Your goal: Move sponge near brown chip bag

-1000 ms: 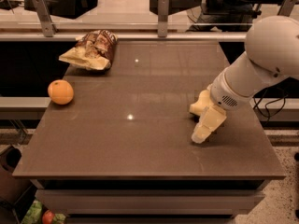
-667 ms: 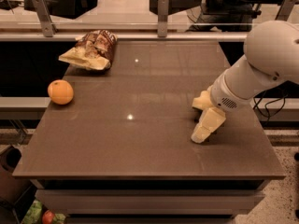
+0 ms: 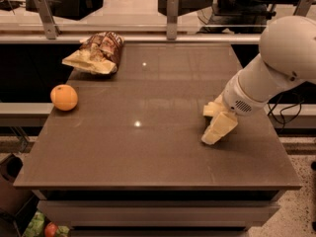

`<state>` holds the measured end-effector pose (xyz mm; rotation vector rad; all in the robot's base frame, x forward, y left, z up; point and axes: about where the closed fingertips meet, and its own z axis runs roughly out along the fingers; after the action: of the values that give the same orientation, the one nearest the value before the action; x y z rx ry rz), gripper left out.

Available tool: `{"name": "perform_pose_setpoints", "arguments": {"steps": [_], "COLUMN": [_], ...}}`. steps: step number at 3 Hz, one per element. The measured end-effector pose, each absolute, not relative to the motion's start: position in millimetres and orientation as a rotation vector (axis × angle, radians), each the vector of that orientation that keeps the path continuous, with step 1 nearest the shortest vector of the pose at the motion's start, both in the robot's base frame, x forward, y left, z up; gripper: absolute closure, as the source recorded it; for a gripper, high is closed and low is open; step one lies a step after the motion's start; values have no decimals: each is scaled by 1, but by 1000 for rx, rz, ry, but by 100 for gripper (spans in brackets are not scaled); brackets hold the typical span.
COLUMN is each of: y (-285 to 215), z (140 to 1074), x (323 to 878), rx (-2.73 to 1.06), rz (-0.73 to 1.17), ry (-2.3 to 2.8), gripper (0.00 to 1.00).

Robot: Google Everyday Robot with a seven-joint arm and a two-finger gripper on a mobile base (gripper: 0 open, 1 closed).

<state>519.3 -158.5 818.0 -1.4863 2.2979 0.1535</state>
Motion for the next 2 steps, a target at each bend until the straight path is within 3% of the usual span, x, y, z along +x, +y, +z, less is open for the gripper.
{"name": "perform_pose_setpoints", "arguments": {"steps": [1, 2], "y": [-159, -158], "z": [824, 826], "x": [519, 519], "rx": [-1486, -1487], "rz": [153, 153], "ry": [2298, 2298], "gripper": [88, 100]}}
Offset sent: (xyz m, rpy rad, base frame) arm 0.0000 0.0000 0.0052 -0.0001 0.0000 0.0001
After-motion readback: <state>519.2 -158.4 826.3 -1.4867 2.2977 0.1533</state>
